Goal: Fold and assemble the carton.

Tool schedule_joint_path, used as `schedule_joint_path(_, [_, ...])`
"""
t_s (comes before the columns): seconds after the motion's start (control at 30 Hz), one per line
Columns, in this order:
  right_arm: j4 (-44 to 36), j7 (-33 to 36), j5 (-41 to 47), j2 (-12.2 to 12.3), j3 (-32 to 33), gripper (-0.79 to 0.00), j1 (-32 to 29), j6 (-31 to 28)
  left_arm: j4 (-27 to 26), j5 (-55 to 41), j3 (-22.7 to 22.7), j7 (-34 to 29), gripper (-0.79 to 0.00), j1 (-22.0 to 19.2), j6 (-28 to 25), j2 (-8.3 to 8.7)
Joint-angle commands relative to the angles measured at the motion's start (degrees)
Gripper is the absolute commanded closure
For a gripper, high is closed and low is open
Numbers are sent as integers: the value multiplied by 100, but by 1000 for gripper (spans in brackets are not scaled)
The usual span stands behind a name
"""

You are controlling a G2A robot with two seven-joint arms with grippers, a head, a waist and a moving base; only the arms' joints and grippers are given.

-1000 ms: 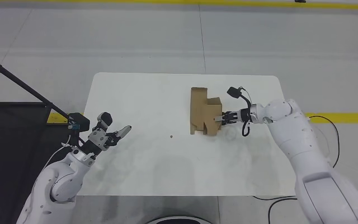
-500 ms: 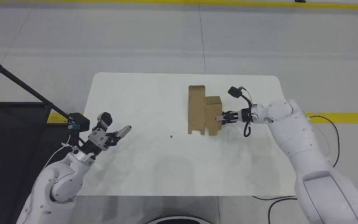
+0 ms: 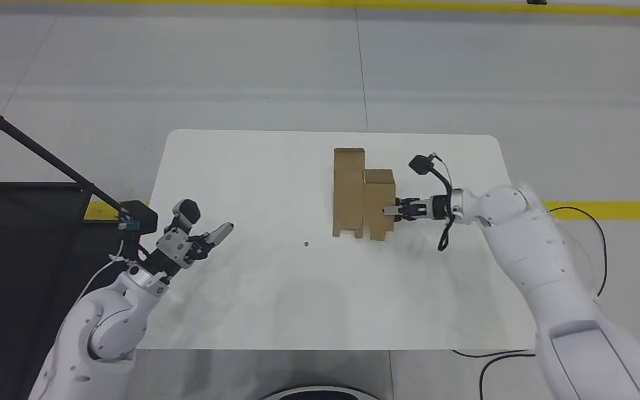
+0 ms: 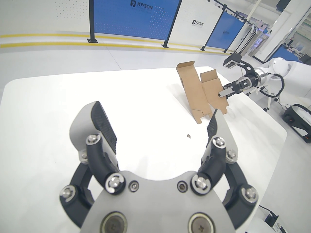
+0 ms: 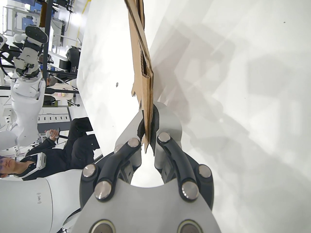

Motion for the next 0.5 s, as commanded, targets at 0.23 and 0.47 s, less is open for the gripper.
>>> schedule_joint_path(0.23, [-1034, -9, 481, 509, -113, 0, -400, -9, 218, -96, 90, -239, -785, -169, -91, 18])
schedule_joint_path(0.47, [-1308, 6, 552, 675, -124, 0, -511, 5, 218, -96, 90, -239, -785, -169, -91, 18])
